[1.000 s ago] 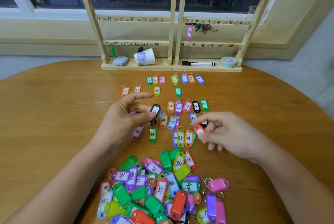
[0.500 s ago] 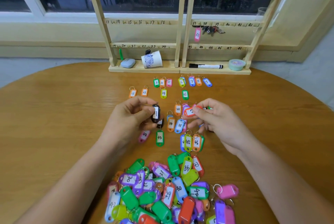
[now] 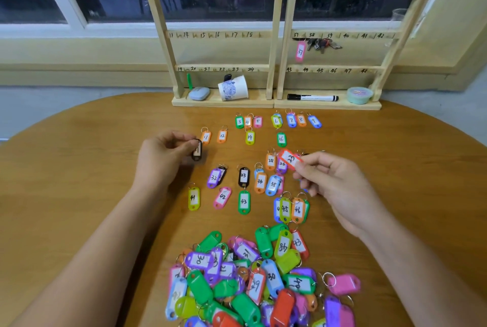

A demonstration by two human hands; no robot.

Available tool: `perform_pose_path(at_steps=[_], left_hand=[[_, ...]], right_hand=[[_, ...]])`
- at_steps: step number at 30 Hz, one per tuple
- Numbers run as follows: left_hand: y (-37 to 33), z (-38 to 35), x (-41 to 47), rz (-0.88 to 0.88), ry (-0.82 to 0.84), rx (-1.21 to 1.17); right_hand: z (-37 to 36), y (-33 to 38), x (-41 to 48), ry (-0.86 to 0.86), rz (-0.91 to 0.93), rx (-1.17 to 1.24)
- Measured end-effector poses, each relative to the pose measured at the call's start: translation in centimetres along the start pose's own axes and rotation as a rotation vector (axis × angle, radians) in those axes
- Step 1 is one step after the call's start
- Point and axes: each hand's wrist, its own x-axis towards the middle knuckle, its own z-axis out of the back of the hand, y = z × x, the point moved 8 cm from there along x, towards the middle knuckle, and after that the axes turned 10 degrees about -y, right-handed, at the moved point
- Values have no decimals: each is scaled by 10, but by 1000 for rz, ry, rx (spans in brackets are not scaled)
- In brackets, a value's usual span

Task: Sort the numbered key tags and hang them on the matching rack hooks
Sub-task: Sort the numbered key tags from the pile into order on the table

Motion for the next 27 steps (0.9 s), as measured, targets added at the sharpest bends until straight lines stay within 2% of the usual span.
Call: perform_pose_path(at_steps=[4, 11, 18, 27], left_hand=[[12, -3, 10, -37, 31, 160], [11, -10, 13, -83, 29, 292], [12, -10, 15, -131, -21, 360], [6, -8, 14, -182, -104, 428]], right_hand=[[-4, 2, -4, 19, -1, 14], [-14, 2, -8, 58, 1, 3], [-14, 3, -10, 58, 31, -48], [-8, 3, -5, -34, 103, -92]])
